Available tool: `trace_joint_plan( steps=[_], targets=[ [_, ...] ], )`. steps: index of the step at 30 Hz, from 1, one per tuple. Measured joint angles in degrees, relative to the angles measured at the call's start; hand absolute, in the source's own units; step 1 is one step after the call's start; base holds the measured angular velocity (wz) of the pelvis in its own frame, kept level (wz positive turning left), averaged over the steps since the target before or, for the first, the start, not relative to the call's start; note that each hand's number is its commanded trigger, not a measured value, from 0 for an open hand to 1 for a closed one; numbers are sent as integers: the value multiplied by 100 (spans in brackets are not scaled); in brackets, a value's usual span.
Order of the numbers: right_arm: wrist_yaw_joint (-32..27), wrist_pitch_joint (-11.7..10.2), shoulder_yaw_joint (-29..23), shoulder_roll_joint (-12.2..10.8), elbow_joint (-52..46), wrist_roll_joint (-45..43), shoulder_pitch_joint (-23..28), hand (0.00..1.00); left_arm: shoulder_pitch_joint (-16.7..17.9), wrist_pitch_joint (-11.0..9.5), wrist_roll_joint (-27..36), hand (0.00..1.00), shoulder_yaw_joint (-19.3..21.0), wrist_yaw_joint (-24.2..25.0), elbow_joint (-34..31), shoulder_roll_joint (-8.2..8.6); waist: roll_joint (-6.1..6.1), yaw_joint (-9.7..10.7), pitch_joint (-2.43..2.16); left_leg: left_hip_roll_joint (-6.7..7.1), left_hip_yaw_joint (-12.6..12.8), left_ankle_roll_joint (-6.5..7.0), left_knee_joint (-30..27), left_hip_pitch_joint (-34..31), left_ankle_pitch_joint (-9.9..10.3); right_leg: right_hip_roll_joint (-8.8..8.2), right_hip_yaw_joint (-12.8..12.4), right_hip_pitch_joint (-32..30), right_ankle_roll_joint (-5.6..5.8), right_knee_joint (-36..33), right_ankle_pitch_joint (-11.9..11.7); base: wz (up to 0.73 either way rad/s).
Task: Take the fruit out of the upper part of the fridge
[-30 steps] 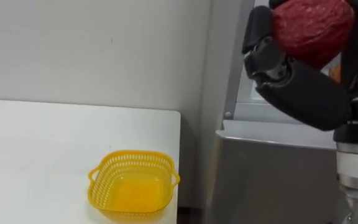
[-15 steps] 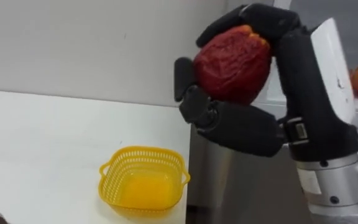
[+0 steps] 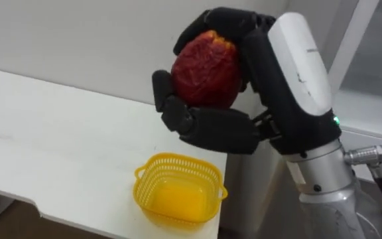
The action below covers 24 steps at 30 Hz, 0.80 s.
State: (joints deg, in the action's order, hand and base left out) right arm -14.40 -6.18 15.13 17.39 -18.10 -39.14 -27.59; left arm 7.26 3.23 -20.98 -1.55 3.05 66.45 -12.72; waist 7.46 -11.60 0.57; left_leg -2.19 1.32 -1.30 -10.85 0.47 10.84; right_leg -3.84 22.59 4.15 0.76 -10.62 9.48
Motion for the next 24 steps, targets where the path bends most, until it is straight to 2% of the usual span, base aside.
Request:
trace_joint_plan(
  steps=[3, 5, 7, 10, 13, 15, 18, 24],
  targets=[
    [-7, -3, 11, 19, 234, -194, -1, 100, 2, 10, 3, 0, 26, 63, -1, -2, 49, -55, -8, 0, -41, -5, -2, -17, -5, 0, 36, 5, 5, -3, 3, 6],
    [-47, -1, 118, 126, 492, -193, -3, 100, -10, 8, 4, 0, 23, 131, -18, -14, 93, -130, -5, 0, -43, -5, -2, -7, -5, 0, 38, 11, 6, -4, 4, 0],
    [8, 17, 216, 149, 865, -213, -4, 100, 14, 4, -8, 0, 50, 152, -113, -33, 191, -160, 14, 2, -63, -5, -4, -25, -5, -1, 51, 5, 10, -6, 6, 2],
    [143, 146, 227, 148, 1115, -314, -4, 100, 29, 4, -112, 0, 132, 216, -177, -69, 288, -179, 7, 19, -152, -5, -44, -100, -4, -5, 117, -18, 12, -7, 8, 12],
    [147, 264, 248, 147, 1385, -429, -5, 100, 11, 20, -113, 0, 136, 254, -177, -116, 312, -324, 7, 26, -183, -5, -46, -106, -5, -5, 129, -15, 17, -7, 11, 7],
    [147, 255, 249, 164, 1563, -446, -6, 100, 11, 33, -114, 0, 140, 257, -176, -149, 328, -345, 2, 37, -224, -5, -47, -114, -5, -14, 174, -12, 31, -7, 20, 12],
    [147, 319, 287, 291, 1791, -443, -6, 100, 19, 56, -114, 0, 142, 267, -168, -199, 374, -441, 6, 52, -296, -6, -47, -138, -7, -18, 244, -5, 32, -2, 20, 10],
    [146, 447, 396, 324, 2190, -445, -6, 100, 57, 144, -123, 0, 146, 301, -173, -200, 473, -472, 23, 66, -356, -4, -96, -189, -10, -25, 277, -13, 33, 4, 21, 5]
  ],
)
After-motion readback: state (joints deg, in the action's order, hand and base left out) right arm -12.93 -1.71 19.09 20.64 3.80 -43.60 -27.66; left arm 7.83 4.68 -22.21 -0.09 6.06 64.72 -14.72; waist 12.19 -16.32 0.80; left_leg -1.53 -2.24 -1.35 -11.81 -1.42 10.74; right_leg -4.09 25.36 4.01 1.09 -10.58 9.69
